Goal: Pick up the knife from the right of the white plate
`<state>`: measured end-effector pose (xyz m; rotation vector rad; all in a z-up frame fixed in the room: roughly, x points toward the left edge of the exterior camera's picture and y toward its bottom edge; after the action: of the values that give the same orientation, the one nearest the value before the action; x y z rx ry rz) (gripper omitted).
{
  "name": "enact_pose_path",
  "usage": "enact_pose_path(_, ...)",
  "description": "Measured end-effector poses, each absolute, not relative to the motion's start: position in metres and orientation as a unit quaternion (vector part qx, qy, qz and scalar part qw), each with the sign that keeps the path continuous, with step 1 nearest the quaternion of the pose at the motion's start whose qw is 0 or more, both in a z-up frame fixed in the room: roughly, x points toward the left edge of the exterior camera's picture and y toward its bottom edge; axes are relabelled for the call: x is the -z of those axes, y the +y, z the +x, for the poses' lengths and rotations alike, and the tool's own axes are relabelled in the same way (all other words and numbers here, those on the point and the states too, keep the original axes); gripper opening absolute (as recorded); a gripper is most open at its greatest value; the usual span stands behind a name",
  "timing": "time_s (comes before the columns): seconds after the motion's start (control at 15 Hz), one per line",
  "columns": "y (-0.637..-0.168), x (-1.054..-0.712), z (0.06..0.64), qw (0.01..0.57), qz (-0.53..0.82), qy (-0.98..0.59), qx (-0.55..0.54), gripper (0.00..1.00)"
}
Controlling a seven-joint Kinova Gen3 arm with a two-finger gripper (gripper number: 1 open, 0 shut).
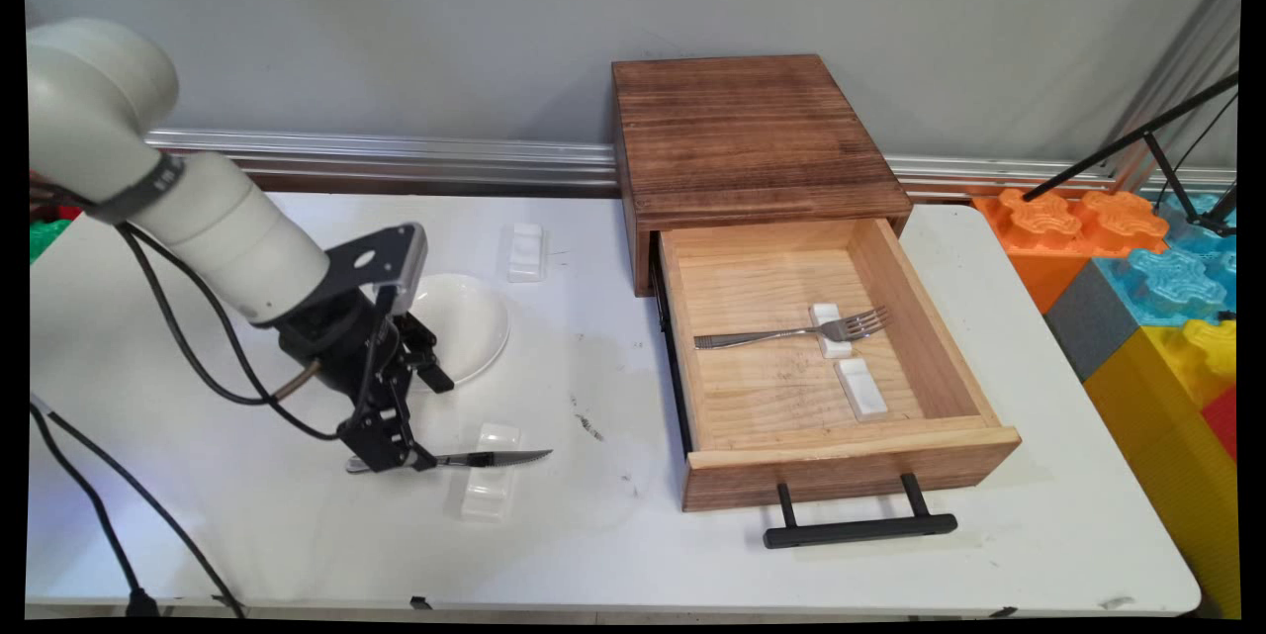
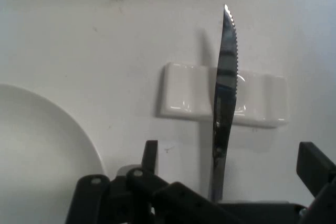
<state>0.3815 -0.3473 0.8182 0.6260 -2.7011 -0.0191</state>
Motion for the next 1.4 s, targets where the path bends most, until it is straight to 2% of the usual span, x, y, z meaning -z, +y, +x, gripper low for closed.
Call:
enact_pose_path(0.6, -0.339, -0.783, 0.372, 0.172, 0.228, -0.958, 0.009, 1.0)
enact_pose_path(1.4, -0.336, -0.765, 0.369, 0.167, 0.223, -0.96, 0.003, 1.0)
